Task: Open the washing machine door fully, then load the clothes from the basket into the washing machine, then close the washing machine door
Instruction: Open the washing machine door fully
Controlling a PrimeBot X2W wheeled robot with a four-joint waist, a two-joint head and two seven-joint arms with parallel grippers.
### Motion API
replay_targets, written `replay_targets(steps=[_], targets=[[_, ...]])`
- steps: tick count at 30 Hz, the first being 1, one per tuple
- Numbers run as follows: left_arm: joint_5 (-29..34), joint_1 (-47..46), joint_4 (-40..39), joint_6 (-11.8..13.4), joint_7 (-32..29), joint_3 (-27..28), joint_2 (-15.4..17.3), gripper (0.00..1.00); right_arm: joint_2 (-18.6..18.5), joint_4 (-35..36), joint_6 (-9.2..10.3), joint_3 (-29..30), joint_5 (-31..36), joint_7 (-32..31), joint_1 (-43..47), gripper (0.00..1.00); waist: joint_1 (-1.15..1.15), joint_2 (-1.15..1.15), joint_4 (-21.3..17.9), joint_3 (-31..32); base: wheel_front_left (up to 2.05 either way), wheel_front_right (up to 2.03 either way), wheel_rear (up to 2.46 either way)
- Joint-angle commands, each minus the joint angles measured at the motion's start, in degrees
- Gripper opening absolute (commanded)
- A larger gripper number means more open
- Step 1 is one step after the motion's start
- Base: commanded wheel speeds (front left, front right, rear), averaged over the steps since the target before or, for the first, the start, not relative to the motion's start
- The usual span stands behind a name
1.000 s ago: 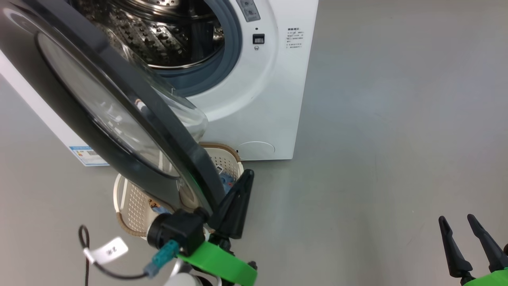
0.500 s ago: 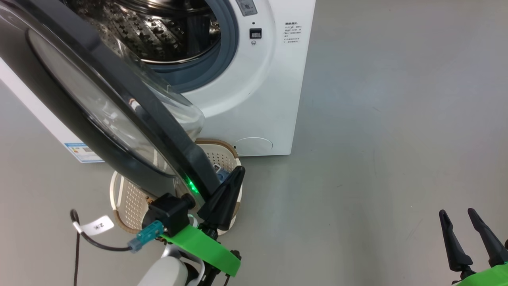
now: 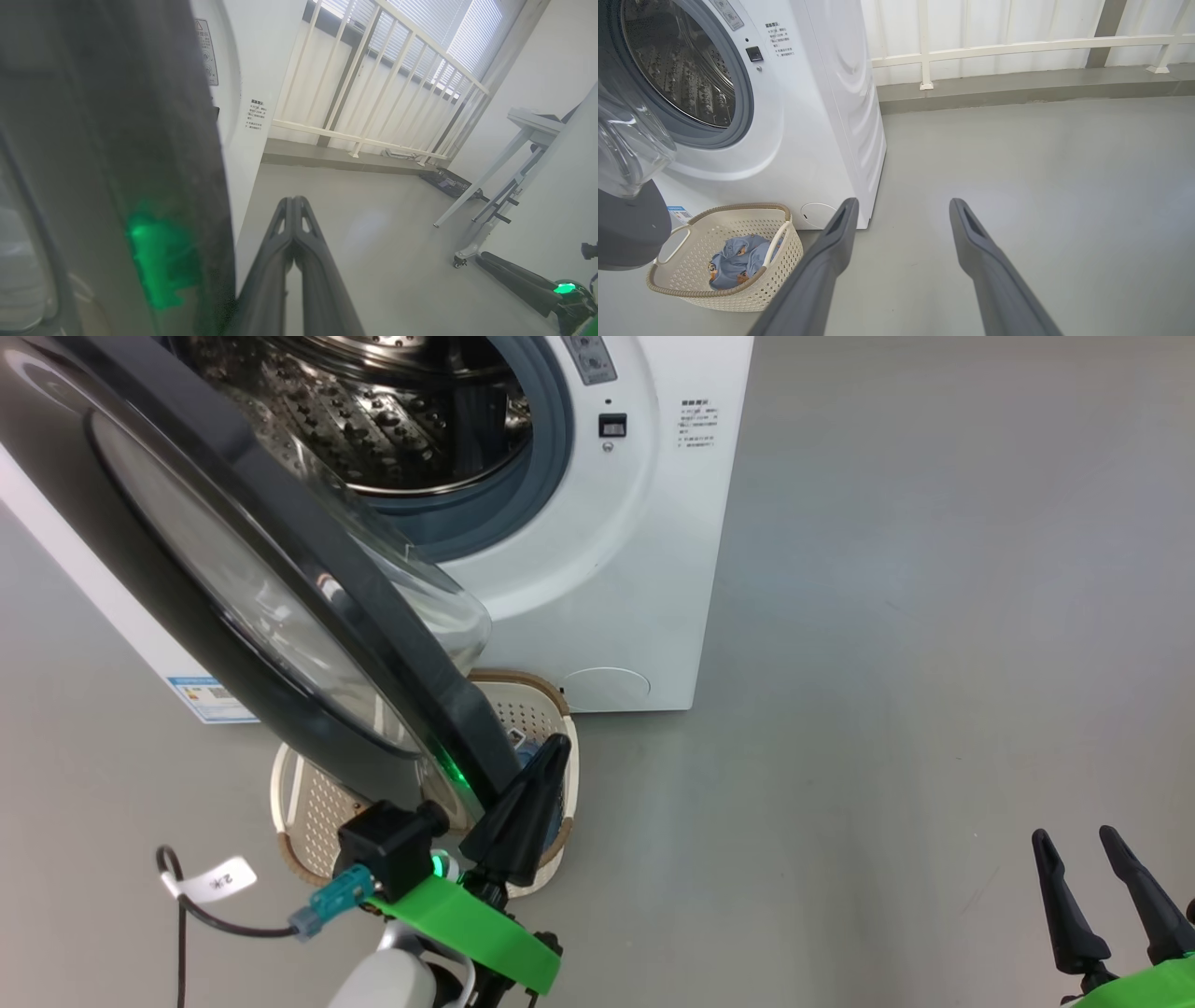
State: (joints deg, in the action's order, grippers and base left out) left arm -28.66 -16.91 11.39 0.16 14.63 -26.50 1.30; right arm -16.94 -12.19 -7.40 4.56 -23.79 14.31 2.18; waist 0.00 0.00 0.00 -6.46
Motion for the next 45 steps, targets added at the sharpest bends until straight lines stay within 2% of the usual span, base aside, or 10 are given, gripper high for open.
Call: replay_targets(steps=[1, 18, 45], targets=[[-0.08, -0.09, -0.97, 0.27, 0.37, 3.64, 1.57, 0.0, -1.36, 1.16, -0.09, -0.81, 0.04, 0.69, -0.22, 1.0, 0.0, 0.0, 0.25, 0.25, 0.0, 0.0, 0.0], [0.03, 3.1, -0.49, -0.04, 0.37, 7.98, 1.57, 0.0, -0.91, 1.58, -0.09, -0.75, 0.4, 0.69, 0.7, 1.0, 0.0, 0.0, 1.89, 1.4, 0.0, 0.0, 0.0], [0.93, 7.28, -2.48, 1.06, 0.37, 13.16, 1.57, 0.0, -0.92, 2.01, -0.09, 0.06, 0.34, 0.69, 0.94, 1.0, 0.0, 0.0, 3.2, 1.39, 0.0, 0.0, 0.0]])
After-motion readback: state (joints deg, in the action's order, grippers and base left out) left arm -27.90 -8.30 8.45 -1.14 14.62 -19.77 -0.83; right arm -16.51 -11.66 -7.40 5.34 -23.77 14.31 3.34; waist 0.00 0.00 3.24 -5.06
